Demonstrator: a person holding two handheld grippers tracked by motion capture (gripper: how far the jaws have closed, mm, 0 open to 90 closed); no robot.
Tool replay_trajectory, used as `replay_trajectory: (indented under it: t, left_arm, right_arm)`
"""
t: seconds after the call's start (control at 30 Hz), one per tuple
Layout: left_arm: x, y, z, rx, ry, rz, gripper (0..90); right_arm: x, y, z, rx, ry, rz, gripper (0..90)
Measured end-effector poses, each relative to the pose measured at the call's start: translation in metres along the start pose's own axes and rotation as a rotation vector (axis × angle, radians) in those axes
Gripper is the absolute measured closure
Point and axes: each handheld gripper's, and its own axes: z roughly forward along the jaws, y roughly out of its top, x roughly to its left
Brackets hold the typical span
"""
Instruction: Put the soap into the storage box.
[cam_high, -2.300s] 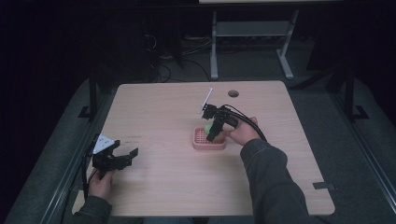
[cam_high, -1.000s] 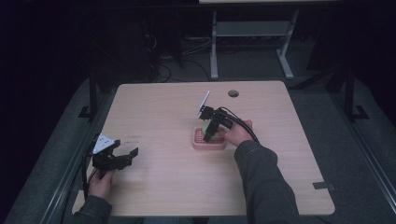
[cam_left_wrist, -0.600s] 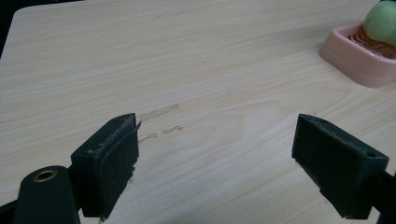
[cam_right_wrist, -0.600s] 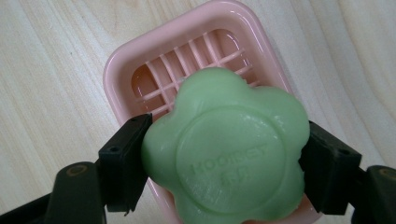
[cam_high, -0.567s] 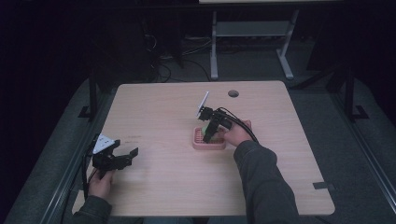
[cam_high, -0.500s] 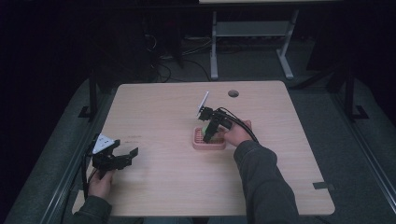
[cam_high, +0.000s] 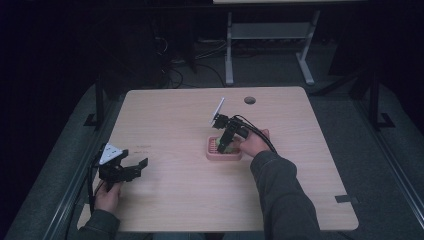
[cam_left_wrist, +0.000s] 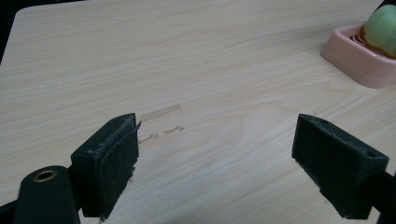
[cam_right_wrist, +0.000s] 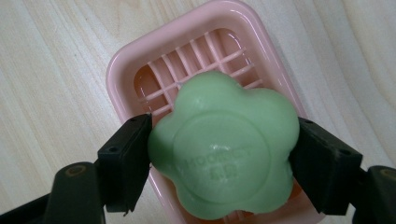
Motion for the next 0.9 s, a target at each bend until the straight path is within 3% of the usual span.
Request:
replay_trajectory:
  t: [0.9]
  left_arm:
    - [-0.002, 0.000, 0.000, 0.002, 0.005, 0.012, 14.3]
  right_arm:
    - [-0.001, -0.011, -0.019, -0.076, -0.009, 0.022, 23.6]
